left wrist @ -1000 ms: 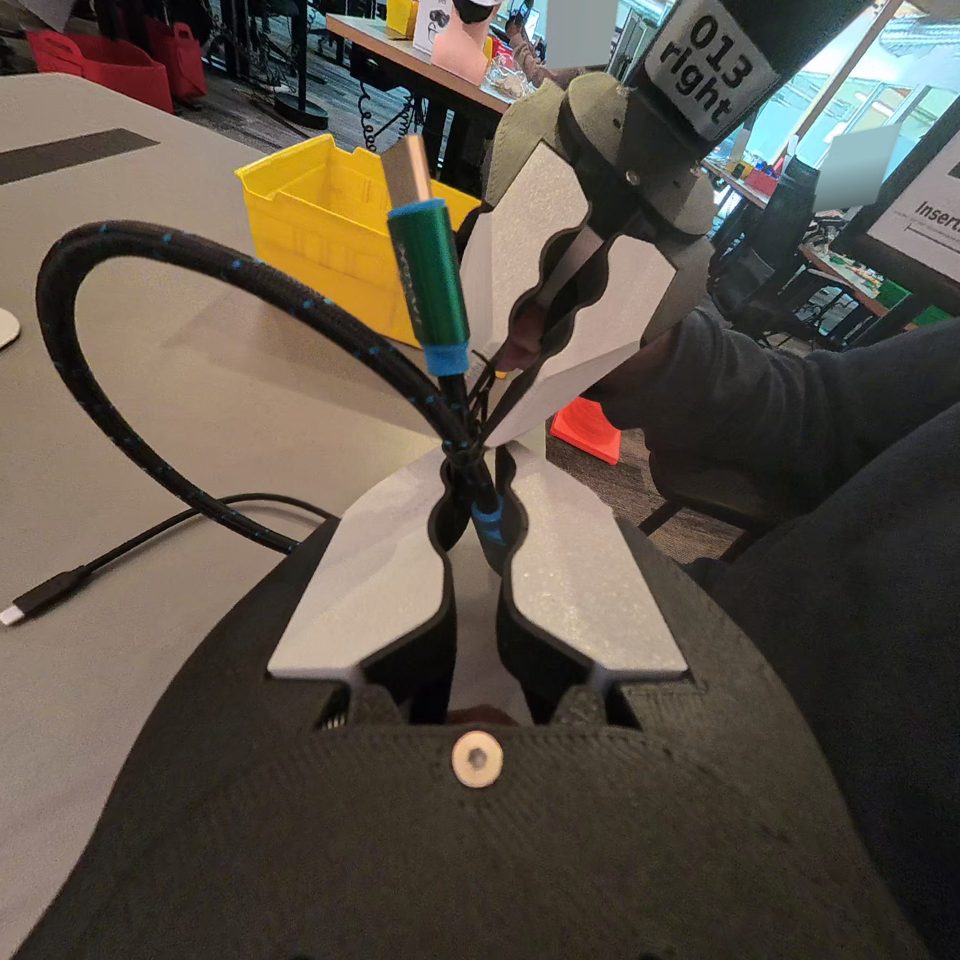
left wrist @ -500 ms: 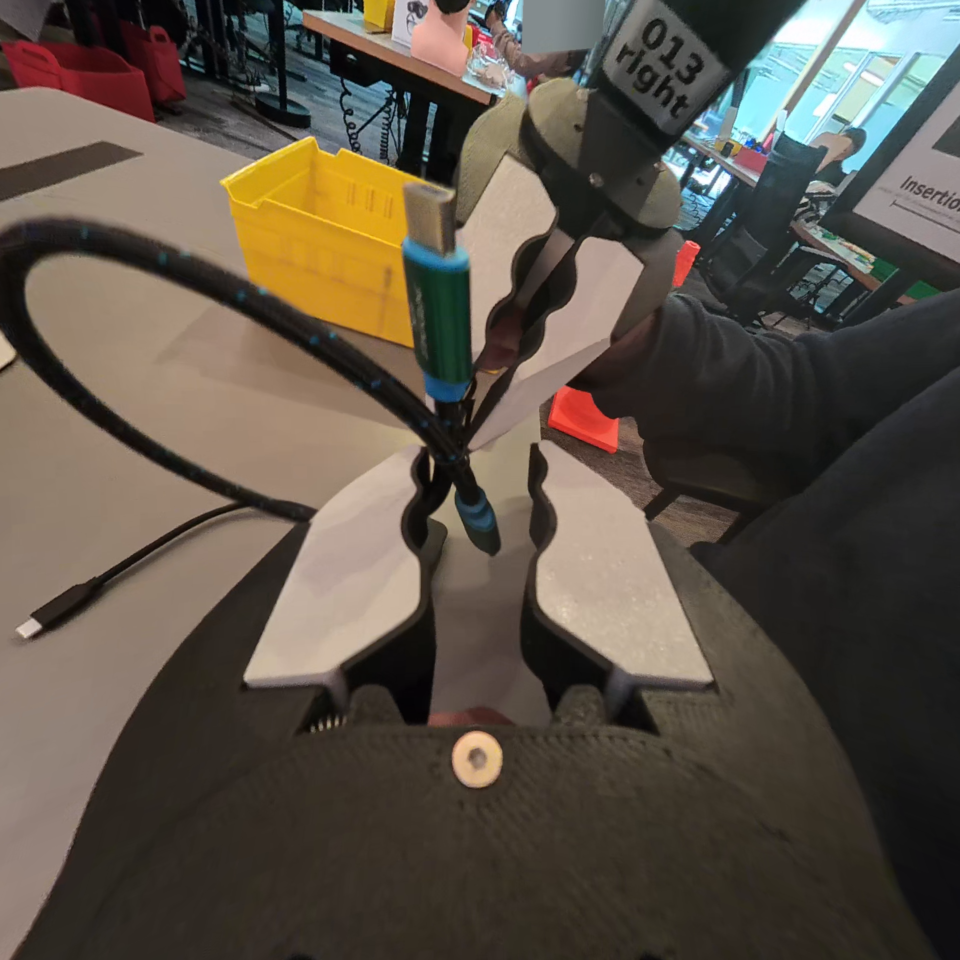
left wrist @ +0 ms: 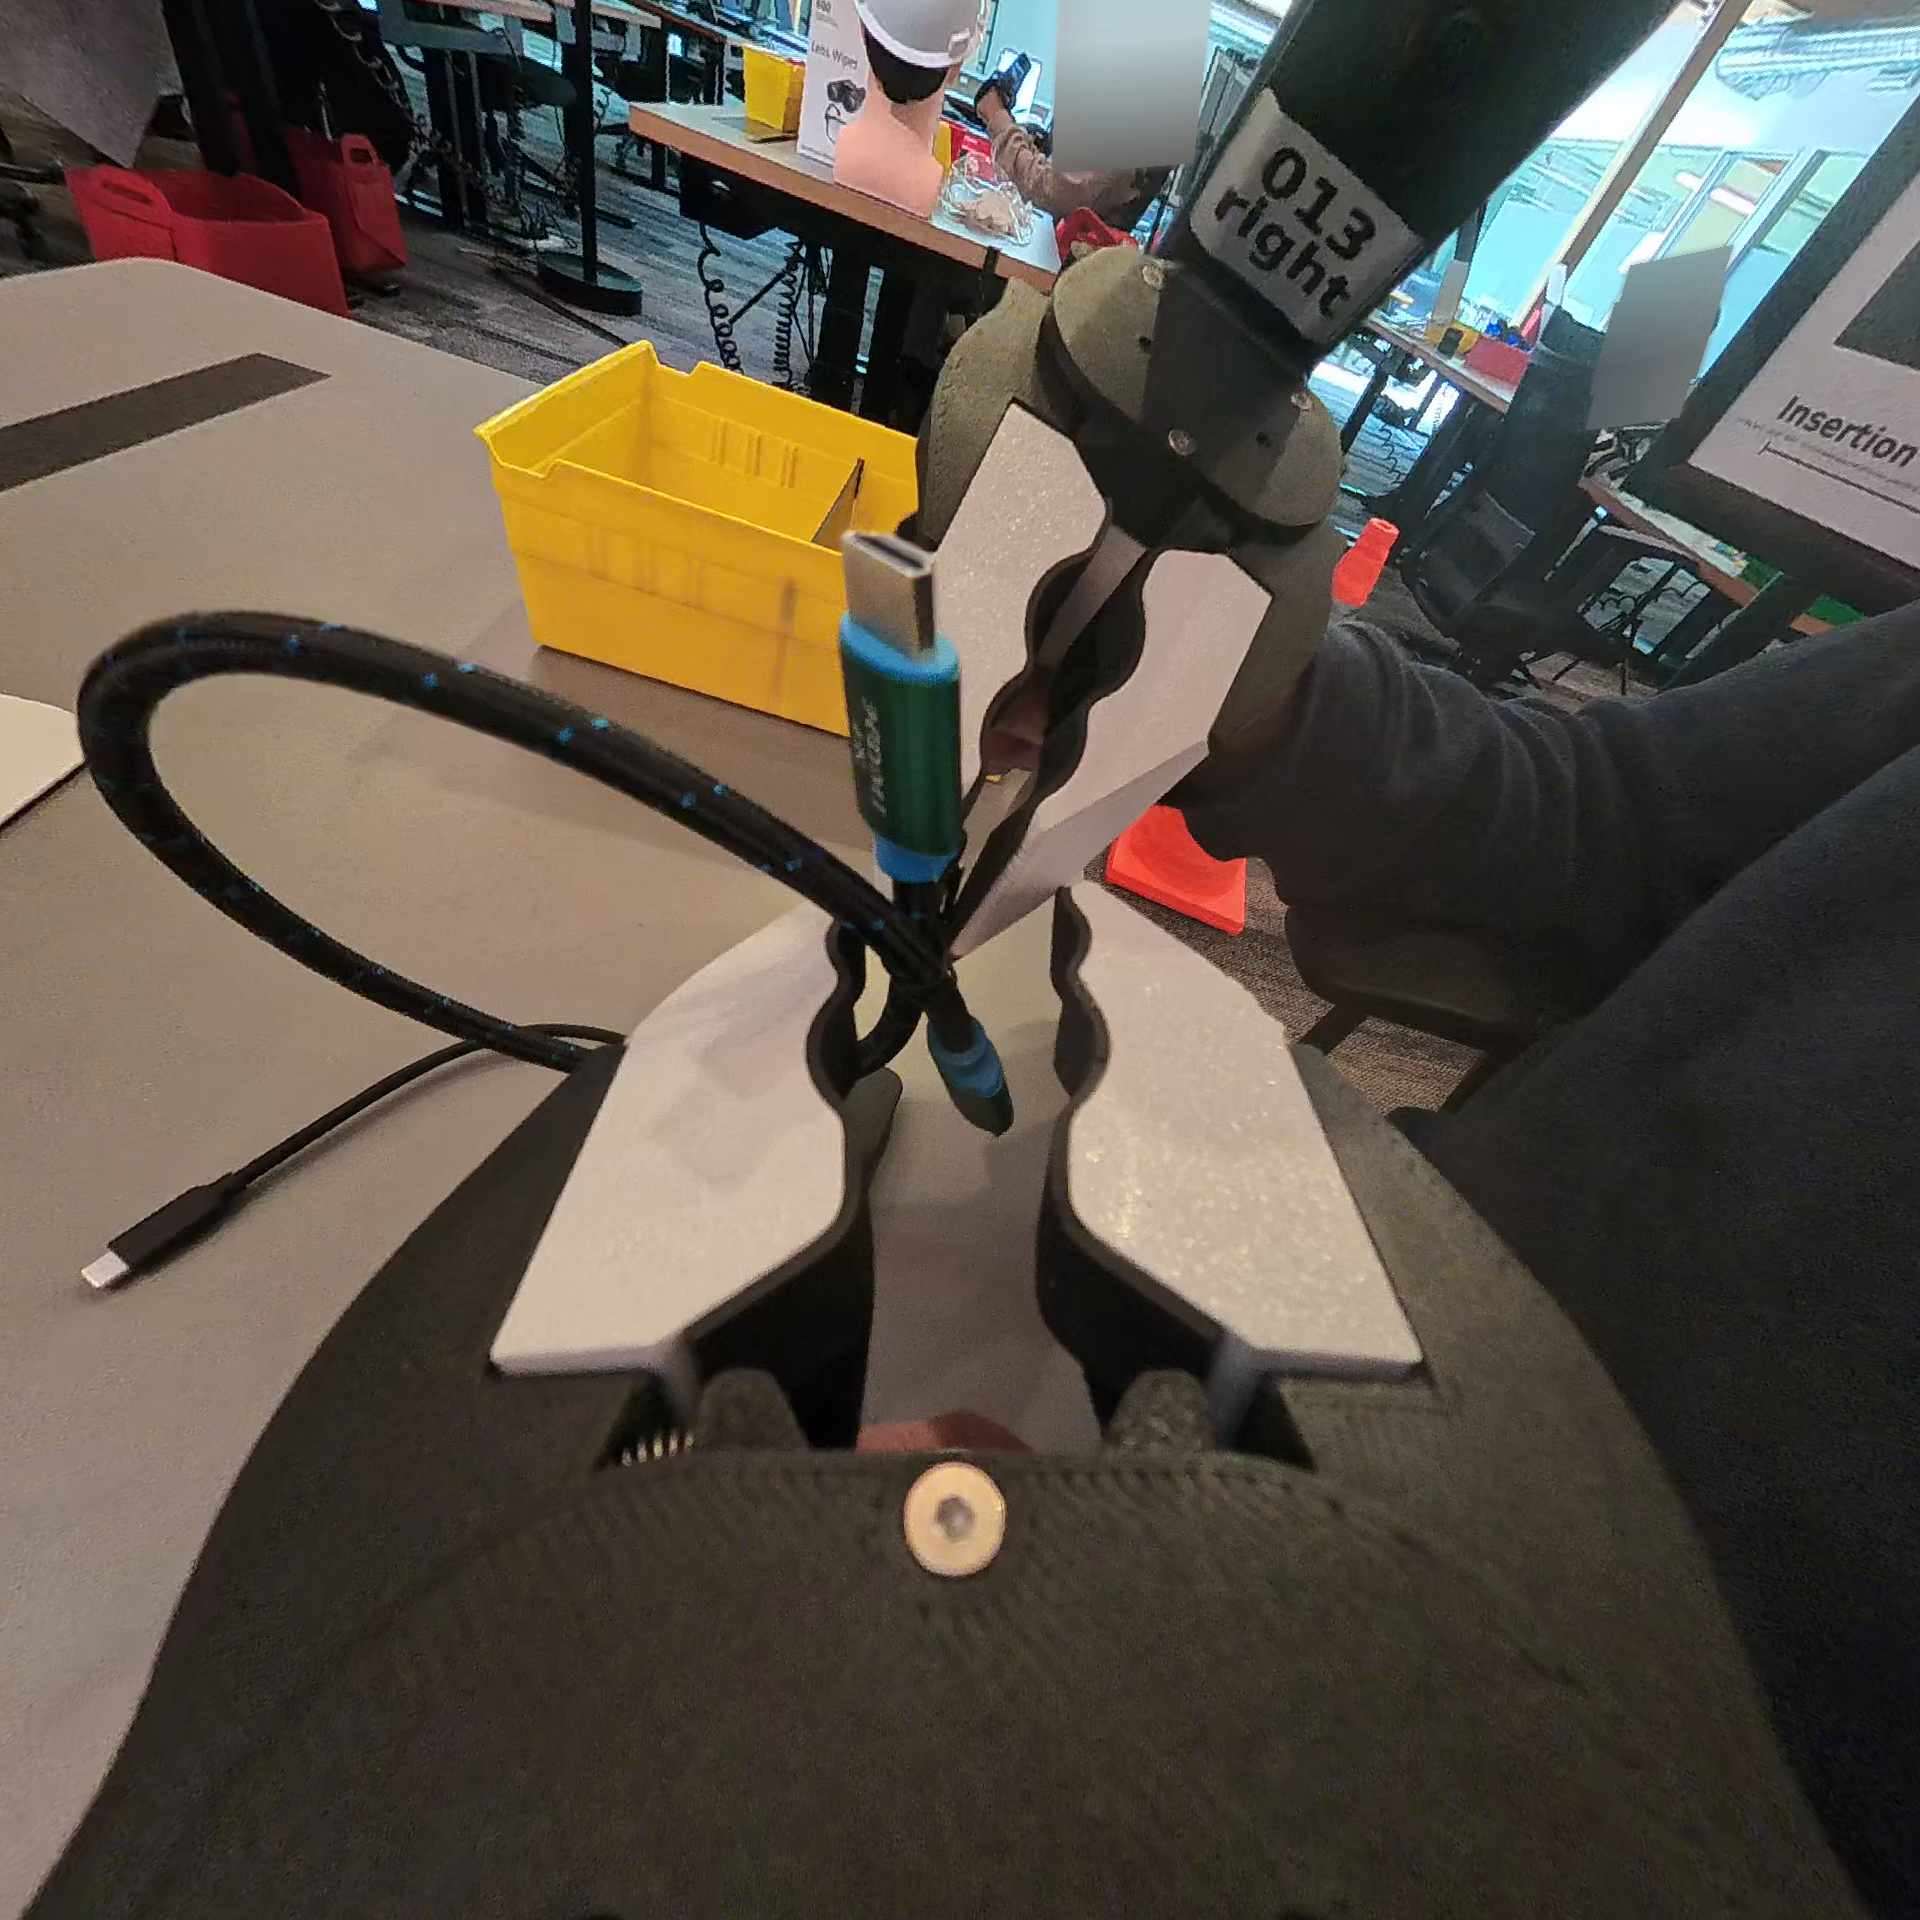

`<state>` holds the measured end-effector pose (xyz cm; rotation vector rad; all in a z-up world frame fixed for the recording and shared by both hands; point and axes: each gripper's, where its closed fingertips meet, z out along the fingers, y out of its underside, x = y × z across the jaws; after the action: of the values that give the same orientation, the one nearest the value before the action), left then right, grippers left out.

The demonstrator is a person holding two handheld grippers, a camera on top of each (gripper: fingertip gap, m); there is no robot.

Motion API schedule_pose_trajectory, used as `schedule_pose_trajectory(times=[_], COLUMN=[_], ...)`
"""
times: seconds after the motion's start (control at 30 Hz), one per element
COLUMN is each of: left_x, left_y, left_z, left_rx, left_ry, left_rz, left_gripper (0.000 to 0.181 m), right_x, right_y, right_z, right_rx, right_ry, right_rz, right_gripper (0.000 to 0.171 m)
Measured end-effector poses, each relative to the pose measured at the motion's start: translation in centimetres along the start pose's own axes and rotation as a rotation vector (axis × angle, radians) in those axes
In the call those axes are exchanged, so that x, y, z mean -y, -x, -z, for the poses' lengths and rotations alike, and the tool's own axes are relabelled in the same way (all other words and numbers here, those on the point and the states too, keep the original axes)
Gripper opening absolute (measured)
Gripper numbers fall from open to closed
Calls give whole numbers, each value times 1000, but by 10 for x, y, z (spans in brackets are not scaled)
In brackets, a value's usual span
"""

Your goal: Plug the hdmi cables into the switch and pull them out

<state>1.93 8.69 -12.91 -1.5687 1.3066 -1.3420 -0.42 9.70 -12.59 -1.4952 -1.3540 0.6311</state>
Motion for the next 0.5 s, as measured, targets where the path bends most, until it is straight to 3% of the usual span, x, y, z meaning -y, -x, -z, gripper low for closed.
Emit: schedule_pose_trajectory(times=[0.5], left_x=[16], left_y=[-7], left_z=[7], left_rx=[-77], left_ry=[-111], left_rz=[55], left_gripper=[23], right_x=[5], right_y=[5], right_z=[4], right_rx=[48], right_ry=[-45], right_rz=[-30], right_gripper=[2])
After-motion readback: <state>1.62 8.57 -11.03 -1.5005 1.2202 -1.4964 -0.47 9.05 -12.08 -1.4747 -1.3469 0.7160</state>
